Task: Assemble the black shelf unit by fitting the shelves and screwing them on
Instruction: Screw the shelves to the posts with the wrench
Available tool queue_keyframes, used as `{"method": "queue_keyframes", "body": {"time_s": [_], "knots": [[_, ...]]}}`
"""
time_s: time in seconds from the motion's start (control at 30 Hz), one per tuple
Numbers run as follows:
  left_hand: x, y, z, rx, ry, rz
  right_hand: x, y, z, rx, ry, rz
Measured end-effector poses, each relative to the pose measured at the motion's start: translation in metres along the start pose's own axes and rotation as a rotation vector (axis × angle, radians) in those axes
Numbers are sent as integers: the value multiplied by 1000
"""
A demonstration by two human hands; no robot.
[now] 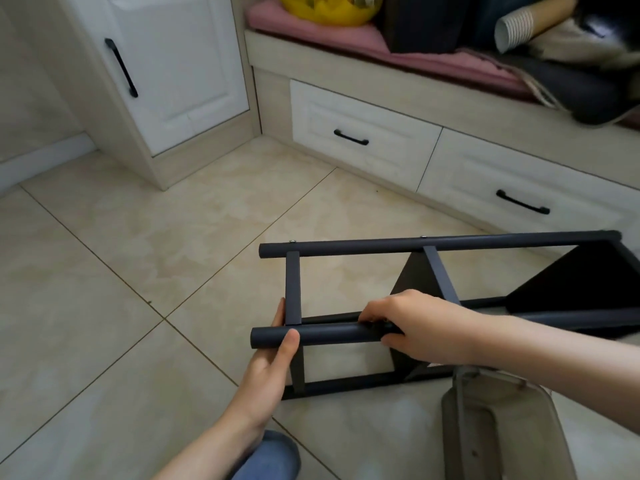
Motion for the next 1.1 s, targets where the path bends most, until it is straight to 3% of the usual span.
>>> {"method": "queue_keyframes", "body": {"time_s": [0.27,0.57,0.83,1.1], "knots": [[-3,18,6,-53,-45,13,-9,-14,9,-87,-123,134],[-3,36,25,-52,12,-16,-31,-20,35,-16,-69,173],[16,63,113,68,70,-33,-82,-21,39,14,-128,362],[15,80,206,130,129,68,-126,-6,37,-26,-96,566]]}}
Point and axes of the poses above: each hand's wrist, its own y-axis towards the middle knuckle, its own x-axis out of the palm, z = x × y, the point moved 6 cm from there along y, towards the middle knuckle, and after that the axes turned 7 degrees about y, right-handed, at the moved point
